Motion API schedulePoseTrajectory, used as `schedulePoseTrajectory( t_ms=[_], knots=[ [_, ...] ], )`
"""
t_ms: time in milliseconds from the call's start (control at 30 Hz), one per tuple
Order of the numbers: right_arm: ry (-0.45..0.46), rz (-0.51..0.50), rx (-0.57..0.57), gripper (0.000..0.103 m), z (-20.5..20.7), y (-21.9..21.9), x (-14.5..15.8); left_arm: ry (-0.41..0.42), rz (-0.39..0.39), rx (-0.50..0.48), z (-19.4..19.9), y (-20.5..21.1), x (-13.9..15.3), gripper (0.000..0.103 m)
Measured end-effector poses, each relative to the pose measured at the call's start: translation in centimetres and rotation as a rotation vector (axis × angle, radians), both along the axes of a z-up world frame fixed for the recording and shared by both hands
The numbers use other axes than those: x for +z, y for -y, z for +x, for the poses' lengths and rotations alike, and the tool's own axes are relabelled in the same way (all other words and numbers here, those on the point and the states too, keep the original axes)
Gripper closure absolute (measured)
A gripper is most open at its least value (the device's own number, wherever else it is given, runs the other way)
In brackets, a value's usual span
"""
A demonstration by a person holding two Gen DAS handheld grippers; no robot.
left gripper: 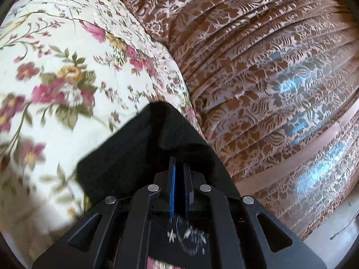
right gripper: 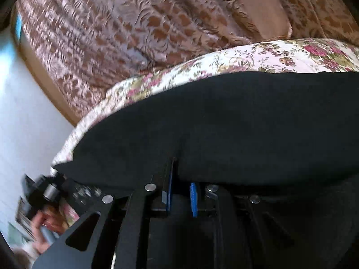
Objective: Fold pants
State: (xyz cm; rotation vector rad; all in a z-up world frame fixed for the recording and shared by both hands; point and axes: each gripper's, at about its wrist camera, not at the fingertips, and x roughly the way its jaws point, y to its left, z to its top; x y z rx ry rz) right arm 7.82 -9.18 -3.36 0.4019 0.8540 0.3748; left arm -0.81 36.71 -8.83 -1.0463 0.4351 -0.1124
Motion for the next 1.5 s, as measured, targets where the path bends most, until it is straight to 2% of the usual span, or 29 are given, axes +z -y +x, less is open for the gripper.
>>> schedulePoseTrajectory(
  t_ms=[33,67,100,200,267,333,400,467,533,600,633,733,800,833,900,967,1100,1200,1267,1367,1433,1500],
  knots=[
    [-0.006,0.021,-0.004,0.091,0.0,0.3,-0.6,-0.001,0.010,-0.010,-0.5,0.3,0.2,0.077],
    [-0.004,0.043,-0.006,0.091,0.0,0.6,-1.0,-0.003,0.009,-0.016,-0.7,0.5,0.2,0.055],
    [0.000,0.072,-0.001,0.091,0.0,0.9,-1.3,0.005,0.002,-0.029,-1.1,0.7,0.2,0.045],
    [-0.011,0.150,0.007,0.090,0.0,2.0,-1.9,0.034,0.012,-0.053,-2.2,1.7,0.9,0.029],
    [-0.004,0.180,0.014,0.089,-0.1,2.3,-2.0,0.048,-0.008,-0.088,-2.3,2.5,1.1,0.029],
    [0.009,0.201,0.027,0.084,-0.6,2.4,-1.8,0.017,-0.009,-0.114,-1.6,3.3,1.0,0.029],
    [0.034,0.223,0.043,0.065,-1.1,2.6,-1.5,-0.029,0.015,-0.102,-0.9,3.8,0.8,0.029],
    [0.055,0.227,0.041,0.056,-1.6,2.8,-1.2,-0.036,0.013,-0.100,-0.3,3.9,0.8,0.029],
    [0.040,0.237,0.003,0.055,-1.9,3.2,-0.9,-0.061,0.008,-0.094,0.4,3.9,0.8,0.029],
    [0.013,0.297,-0.071,0.055,-2.6,4.5,-0.8,-0.083,0.002,-0.099,1.0,3.9,0.8,0.029],
    [0.005,0.313,-0.089,0.055,-2.8,4.9,-0.8,-0.096,0.004,-0.100,1.4,3.9,0.8,0.030],
    [-0.023,0.375,-0.153,0.055,-3.1,6.4,-0.7,-0.129,0.002,-0.084,1.9,3.7,0.6,0.041],
    [-0.058,0.438,-0.207,0.057,-2.6,7.7,-1.0,-0.156,-0.012,-0.057,2.1,3.4,0.1,0.061],
    [-0.082,0.482,-0.241,0.059,-2.3,8.4,-1.3,-0.168,-0.020,-0.046,2.1,3.2,-0.1,0.067],
    [-0.136,0.520,-0.296,0.082,-1.7,9.4,-1.9,-0.196,-0.030,-0.027,2.3,2.9,-0.4,0.089],
    [-0.153,0.527,-0.304,0.092,-1.6,9.9,-1.8,-0.204,-0.044,-0.022,2.5,2.3,-0.2,0.096],
    [-0.065,0.503,-0.236,0.094,-2.5,9.9,1.4,-0.124,-0.020,-0.038,2.3,1.3,2.5,0.097],
    [0.018,0.442,-0.164,0.094,-3.9,9.5,4.4,-0.053,-0.052,-0.039,1.7,0.2,4.2,0.097],
    [0.036,0.427,-0.114,0.094,-5.2,9.2,5.4,-0.014,-0.071,-0.040,1.1,-0.5,5.0,0.097],
    [0.012,0.369,-0.064,0.094,-6.5,8.2,4.8,-0.017,-0.062,-0.047,0.3,-1.0,4.8,0.097],
    [-0.034,0.321,-0.045,0.094,-7.2,7.5,3.0,-0.055,-0.026,-0.042,0.0,-1.0,3.8,0.097],
    [-0.109,0.332,-0.050,0.094,-7.2,7.3,0.5,-0.114,-0.017,-0.030,-0.4,-1.0,1.9,0.097]
  ],
)
